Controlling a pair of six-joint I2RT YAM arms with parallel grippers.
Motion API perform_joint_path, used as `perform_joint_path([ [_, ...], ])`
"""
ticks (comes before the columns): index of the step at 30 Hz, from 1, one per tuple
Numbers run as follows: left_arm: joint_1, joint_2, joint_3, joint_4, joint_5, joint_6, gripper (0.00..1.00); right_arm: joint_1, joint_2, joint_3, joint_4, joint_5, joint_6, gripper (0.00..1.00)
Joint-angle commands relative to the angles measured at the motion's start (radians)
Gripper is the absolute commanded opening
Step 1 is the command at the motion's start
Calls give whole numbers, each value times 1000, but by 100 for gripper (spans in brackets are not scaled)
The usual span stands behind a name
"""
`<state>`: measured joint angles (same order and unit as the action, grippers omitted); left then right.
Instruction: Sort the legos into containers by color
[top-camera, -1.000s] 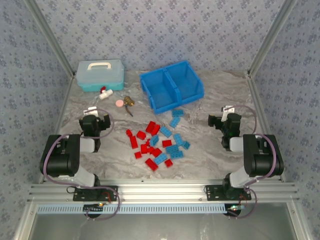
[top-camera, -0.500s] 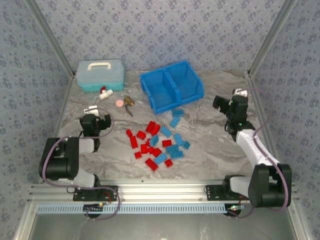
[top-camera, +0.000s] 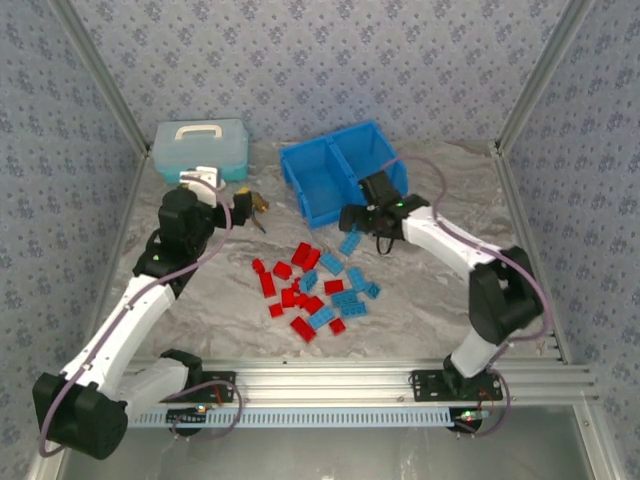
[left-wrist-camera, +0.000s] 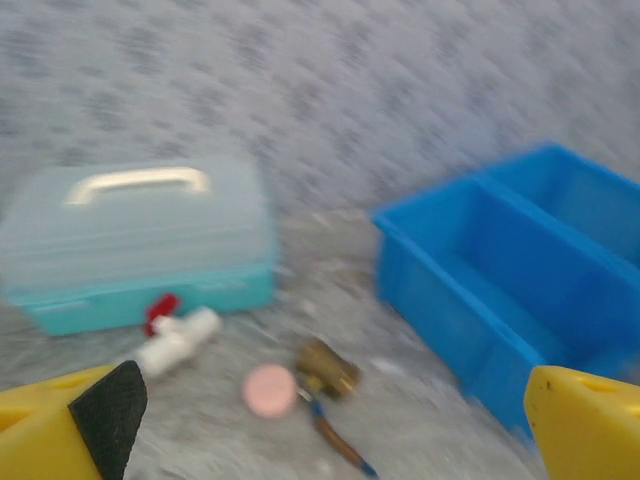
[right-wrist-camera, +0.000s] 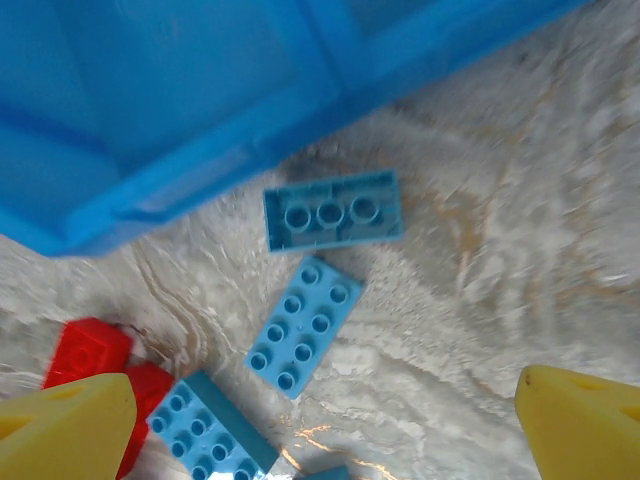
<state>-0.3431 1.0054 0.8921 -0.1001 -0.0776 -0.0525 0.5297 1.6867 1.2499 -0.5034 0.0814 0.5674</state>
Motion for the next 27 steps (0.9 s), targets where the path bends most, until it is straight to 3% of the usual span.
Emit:
perform_joint_path([
  [1, -38, 30, 118, -418, 298, 193, 99, 5, 92, 57, -38, 13, 27, 100],
  [5, -99, 12, 140, -552, 458, 357, 99, 36, 177, 50, 64, 41, -175, 100],
  [7, -105, -14, 90, -502, 457, 366, 99, 39, 212, 57, 77, 93, -211, 100],
  [11, -105, -30, 39, -423, 447, 343, 99, 19, 239, 27, 192, 54, -238, 100],
  [16, -108, -9, 28, -428, 412, 344, 99, 12, 318, 81, 196, 105, -209, 100],
  [21, -124, -19, -4, -416, 445, 365, 99, -8, 340, 41, 266, 125, -227, 99],
  [27, -128, -23, -15, -395, 499, 385, 99, -36, 334, -8, 349, 68, -277, 85],
])
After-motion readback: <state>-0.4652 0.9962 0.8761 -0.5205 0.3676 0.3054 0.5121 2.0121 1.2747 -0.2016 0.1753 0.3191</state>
